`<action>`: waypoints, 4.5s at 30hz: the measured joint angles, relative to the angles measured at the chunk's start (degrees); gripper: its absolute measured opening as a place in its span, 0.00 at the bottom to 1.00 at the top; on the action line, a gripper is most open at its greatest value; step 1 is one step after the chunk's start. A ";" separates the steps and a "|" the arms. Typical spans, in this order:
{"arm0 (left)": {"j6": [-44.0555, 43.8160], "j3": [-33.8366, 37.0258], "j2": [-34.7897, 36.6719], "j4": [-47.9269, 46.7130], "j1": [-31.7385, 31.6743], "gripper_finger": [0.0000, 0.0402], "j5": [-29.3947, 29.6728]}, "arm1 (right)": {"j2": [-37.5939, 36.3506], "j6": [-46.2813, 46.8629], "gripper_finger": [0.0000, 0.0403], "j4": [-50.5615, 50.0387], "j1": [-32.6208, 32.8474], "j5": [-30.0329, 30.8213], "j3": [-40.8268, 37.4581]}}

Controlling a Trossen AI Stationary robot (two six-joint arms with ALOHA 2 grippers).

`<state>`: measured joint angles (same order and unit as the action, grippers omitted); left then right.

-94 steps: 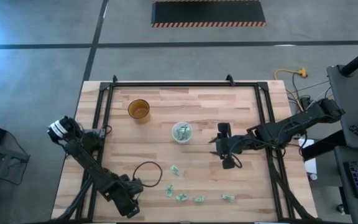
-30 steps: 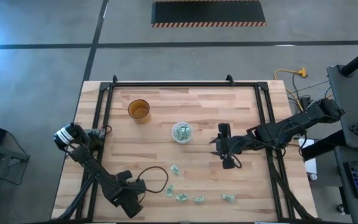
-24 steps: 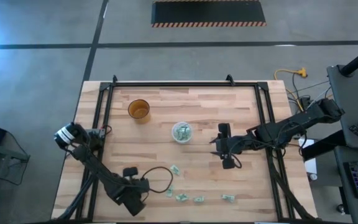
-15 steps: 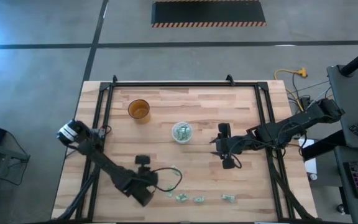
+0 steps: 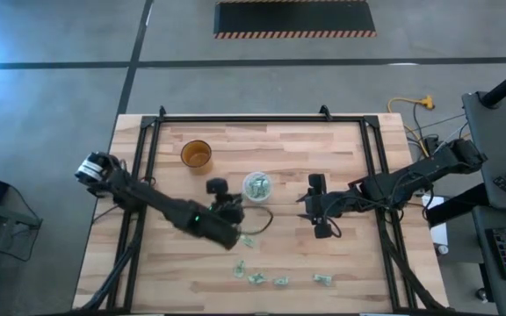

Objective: Pick and place Stevia / Truvia into bins
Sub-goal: Put the stevia packet into the transparent container

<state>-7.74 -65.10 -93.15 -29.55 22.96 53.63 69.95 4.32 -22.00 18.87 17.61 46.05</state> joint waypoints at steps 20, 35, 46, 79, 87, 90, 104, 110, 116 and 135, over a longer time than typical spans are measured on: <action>15.10 3.63 0.42 16.53 -19.47 0.16 -26.32 | -0.02 -0.24 0.48 0.00 -0.02 0.00 -0.47; 12.63 3.80 0.42 16.52 -19.93 0.45 -27.95 | -0.02 -0.24 0.48 0.00 -0.02 0.00 -0.47; 5.41 3.95 5.15 6.04 -17.45 0.59 -29.81 | 0.00 0.90 0.48 4.57 0.02 -10.35 -2.88; -1.19 7.50 7.92 4.84 3.06 0.59 -27.74 | 36.67 -1.51 0.48 26.85 10.19 -27.46 10.14; -2.47 7.48 7.92 4.09 3.35 0.59 -27.76 | 42.70 -1.44 0.48 20.56 10.38 -32.96 16.09; -2.55 7.48 7.92 3.87 3.42 0.59 -27.76 | 44.53 -1.74 0.48 18.57 10.38 -32.96 18.32; -3.94 7.45 7.92 2.78 3.45 0.59 -27.80 | 45.95 -4.98 0.26 13.97 10.31 -31.89 21.29; -3.93 7.43 7.92 2.83 3.48 0.59 -27.80 | 45.30 -6.25 0.12 12.53 10.33 -31.90 21.13; -3.92 7.45 7.92 2.84 3.48 0.59 -27.80 | 43.06 -5.96 0.06 7.56 10.47 -30.27 21.02; -3.82 8.11 7.91 2.97 3.41 0.59 -27.76 | 32.02 -15.94 0.04 -2.38 7.26 8.47 20.11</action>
<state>-11.56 -56.99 -85.24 -26.58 26.37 25.87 101.97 -11.63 -24.38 26.14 26.07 66.16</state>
